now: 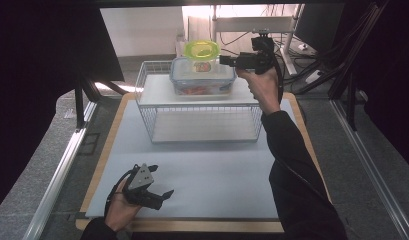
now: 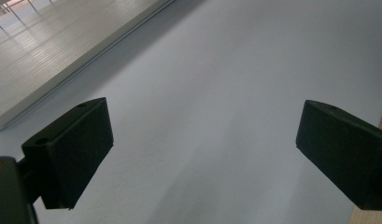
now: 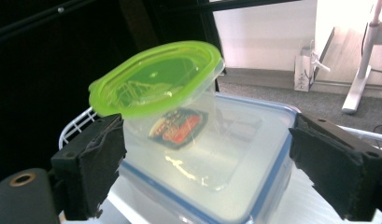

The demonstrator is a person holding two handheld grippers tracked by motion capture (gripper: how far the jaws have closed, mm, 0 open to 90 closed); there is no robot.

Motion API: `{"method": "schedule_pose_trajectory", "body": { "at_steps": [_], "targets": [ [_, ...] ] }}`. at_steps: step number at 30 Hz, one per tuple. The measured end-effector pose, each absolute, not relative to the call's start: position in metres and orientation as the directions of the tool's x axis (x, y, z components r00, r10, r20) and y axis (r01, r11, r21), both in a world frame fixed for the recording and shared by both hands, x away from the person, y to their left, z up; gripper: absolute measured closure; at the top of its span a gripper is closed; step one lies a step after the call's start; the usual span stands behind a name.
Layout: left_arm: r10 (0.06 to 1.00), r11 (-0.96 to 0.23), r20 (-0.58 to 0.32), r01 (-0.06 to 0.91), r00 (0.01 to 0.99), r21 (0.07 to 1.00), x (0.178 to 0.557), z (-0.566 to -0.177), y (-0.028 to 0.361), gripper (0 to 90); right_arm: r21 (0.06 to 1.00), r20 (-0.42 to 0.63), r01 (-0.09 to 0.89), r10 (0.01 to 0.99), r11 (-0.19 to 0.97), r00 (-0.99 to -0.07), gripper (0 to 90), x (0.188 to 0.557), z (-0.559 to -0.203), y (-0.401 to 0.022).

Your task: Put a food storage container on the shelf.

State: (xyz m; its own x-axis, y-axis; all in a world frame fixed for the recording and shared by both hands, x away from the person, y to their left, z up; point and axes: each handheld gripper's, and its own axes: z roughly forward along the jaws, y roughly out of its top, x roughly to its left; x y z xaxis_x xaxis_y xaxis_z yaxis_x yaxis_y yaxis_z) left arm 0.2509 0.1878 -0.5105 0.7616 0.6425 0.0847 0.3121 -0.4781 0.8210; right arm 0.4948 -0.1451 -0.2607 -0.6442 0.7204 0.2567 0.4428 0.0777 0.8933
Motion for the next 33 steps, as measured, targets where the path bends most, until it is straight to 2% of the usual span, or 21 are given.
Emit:
{"method": "schedule_pose_trajectory", "body": {
  "at_steps": [15, 33],
  "targets": [
    [0.654, -0.465, 0.078, 0.317, 0.753, 0.827, 0.251, -0.511, 0.189, 3.3, 0.916, 0.143, 0.365, 0.711, 0.169, -0.688, 7.4, 0.470, -0.281, -0.151],
    [0.647, -0.452, 0.061, 0.319, 0.760, 0.833, 0.251, -0.512, 0.187, 2.6, 0.914, 0.106, 0.337, 0.670, 0.224, -0.734, 5.3, 0.444, -0.298, -0.151]
  ]
}}
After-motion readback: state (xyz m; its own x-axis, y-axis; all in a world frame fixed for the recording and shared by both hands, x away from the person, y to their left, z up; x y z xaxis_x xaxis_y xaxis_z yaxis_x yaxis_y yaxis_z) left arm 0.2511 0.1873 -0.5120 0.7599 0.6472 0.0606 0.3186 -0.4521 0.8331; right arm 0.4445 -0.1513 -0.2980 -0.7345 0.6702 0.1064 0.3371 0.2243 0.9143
